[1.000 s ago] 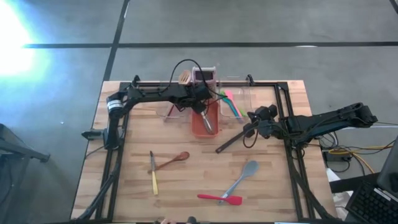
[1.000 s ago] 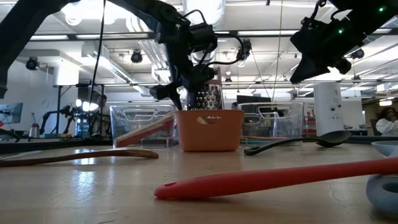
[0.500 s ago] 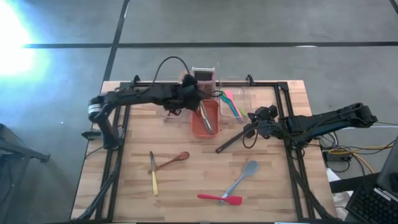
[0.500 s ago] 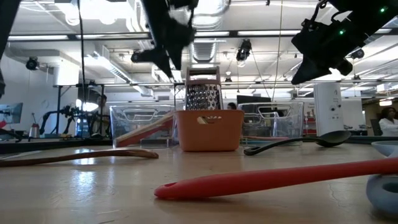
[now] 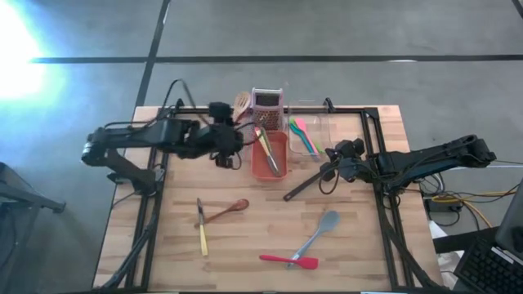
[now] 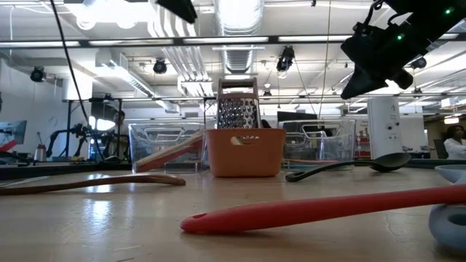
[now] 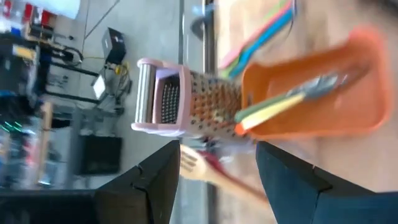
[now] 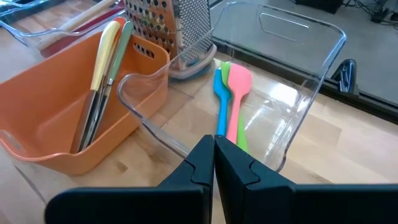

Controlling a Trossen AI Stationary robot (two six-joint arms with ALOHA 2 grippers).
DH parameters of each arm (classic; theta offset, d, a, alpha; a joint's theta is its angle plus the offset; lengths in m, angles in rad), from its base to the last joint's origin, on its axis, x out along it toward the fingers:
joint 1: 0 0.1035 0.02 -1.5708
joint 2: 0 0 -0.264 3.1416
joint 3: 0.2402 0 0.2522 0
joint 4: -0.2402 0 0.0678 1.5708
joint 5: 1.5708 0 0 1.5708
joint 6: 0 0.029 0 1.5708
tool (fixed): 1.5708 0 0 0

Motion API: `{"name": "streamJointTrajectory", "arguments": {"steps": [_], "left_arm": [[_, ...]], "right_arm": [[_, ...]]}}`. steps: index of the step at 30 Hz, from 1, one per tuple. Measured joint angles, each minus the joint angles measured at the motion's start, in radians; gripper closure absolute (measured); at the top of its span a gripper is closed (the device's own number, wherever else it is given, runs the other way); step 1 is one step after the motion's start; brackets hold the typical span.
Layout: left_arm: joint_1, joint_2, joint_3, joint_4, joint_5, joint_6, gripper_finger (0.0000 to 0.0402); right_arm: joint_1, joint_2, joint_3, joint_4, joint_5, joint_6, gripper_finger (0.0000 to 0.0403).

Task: Pick & Place Kitchen Items
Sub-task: Put the black serving spoon into the left transparent bin

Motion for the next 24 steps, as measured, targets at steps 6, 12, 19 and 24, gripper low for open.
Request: {"name": "streamJointTrajectory", "arguments": {"steps": [6, 12, 19, 24], "left_arm": [[-0.075, -0.055, 0.0, -0.072, 0.019, -0.455, 0.0188], [-0.151, -0.058, -0.074, -0.195, 0.09, -0.736, 0.0188], [-0.259, -0.057, -0.32, -0.152, 0.086, -0.938, 0.0189], [-0.318, -0.057, -0.479, -0.041, 0.078, -1.037, 0.0189]], "right_arm": [[0.0, 0.0, 0.0, 0.002, -0.038, 0.003, 0.0394], [0.01, 0.0, 0.0, 0.013, -0.083, -0.003, 0.0394], [0.051, 0.001, 0.0, 0.094, -0.169, -0.022, 0.0394], [0.116, 0.002, 0.0, 0.097, -0.167, 0.111, 0.0394]]}}
